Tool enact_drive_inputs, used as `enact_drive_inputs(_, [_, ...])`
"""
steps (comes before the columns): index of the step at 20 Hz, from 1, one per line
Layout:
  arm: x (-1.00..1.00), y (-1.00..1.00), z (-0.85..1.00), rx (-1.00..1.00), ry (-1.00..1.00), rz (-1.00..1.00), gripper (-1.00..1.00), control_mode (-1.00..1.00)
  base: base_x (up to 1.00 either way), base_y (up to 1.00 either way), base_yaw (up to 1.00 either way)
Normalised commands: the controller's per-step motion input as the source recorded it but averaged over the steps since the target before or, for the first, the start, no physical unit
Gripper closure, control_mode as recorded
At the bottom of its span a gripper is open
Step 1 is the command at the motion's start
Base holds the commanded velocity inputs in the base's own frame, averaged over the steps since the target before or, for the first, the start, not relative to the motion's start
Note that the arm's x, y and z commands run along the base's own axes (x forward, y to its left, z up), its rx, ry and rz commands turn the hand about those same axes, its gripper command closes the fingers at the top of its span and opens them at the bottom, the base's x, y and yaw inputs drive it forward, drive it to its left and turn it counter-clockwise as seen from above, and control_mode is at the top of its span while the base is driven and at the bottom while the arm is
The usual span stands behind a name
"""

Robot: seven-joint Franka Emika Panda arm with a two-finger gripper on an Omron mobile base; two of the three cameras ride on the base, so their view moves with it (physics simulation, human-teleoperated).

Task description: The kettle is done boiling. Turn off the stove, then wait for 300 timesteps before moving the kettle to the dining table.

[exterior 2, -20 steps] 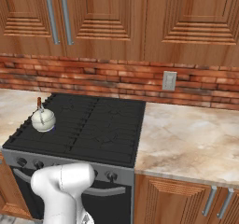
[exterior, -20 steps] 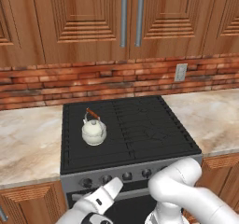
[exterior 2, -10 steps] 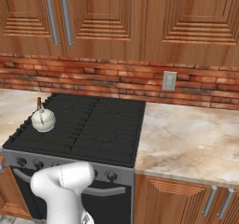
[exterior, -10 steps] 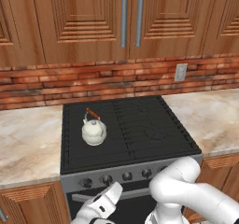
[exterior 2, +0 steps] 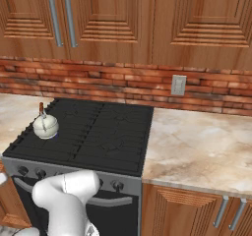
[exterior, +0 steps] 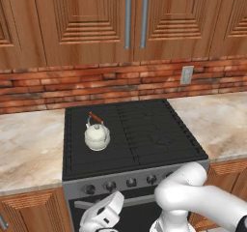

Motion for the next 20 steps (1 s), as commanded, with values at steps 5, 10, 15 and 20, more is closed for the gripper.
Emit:
enact_drive_inputs(5, [0.09, 0.23, -0.18, 0.00, -0.03, 0.08, -1.00, -1.00, 0.00, 0.00, 0.00])
enact_drive_inputs(10, [0.18, 0.12, -0.15, 0.00, 0.00, 0.07, -1.00, -1.00, 0.00, 0.00, 0.00])
enact_drive_inputs(15, [0.32, 0.13, -0.25, 0.00, -0.04, 0.06, -1.00, -1.00, 0.00, 0.00, 0.00])
enact_drive_inputs(20, [0.30, 0.05, -0.35, 0.00, -0.11, 0.08, -1.00, -1.00, 0.00, 0.00, 0.00])
